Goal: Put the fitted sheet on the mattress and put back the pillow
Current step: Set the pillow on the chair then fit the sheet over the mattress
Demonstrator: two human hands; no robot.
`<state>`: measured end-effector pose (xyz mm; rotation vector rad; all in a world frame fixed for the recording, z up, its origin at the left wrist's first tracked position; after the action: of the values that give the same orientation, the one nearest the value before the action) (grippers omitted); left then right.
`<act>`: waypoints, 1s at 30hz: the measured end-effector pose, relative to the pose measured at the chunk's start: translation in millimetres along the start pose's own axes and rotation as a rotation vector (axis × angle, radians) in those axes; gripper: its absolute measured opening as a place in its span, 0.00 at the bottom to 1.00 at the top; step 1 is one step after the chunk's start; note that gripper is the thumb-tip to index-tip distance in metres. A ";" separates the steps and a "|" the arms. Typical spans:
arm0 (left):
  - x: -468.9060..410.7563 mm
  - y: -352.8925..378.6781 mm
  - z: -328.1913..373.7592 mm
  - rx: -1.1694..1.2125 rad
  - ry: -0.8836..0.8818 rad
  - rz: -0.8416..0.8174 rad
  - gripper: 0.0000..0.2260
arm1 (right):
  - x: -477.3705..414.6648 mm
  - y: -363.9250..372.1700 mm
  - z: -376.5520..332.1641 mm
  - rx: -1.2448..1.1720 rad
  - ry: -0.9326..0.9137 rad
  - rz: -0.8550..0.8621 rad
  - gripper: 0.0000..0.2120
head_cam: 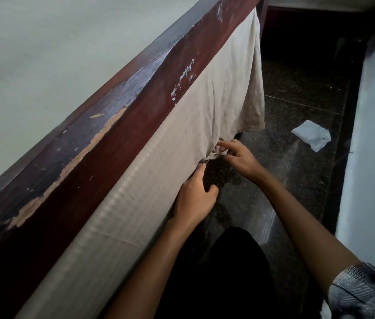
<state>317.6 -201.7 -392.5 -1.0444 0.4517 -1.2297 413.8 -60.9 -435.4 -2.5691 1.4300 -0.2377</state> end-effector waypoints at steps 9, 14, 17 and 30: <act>-1.0 -0.6 0.5 -0.084 0.053 -0.070 0.33 | -4.9 12.6 -7.4 0.761 -0.020 0.027 0.28; -3.8 5.3 2.4 -0.225 0.113 -0.079 0.37 | -51.4 5.0 -40.5 0.926 0.079 -0.060 0.17; -1.5 7.8 2.2 -0.283 0.112 -0.108 0.38 | -41.5 1.1 -25.7 1.017 0.131 -0.213 0.27; -68.8 8.8 56.3 -0.427 -0.002 0.002 0.26 | -76.8 -25.0 -21.6 0.040 0.426 -0.552 0.24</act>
<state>343.7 -116.3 -388.5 -1.4038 0.7344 -1.1550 389.3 15.6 -411.9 -2.9397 0.7530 -0.9260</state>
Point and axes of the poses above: each hand's wrist, its own x-axis away from the middle knuckle, its own y-axis out of the palm, z = x × y, the point moved 4 cm from there along -x, towards the middle knuckle, and after that the axes turned 15 degrees about -x, right-handed, at the moved point
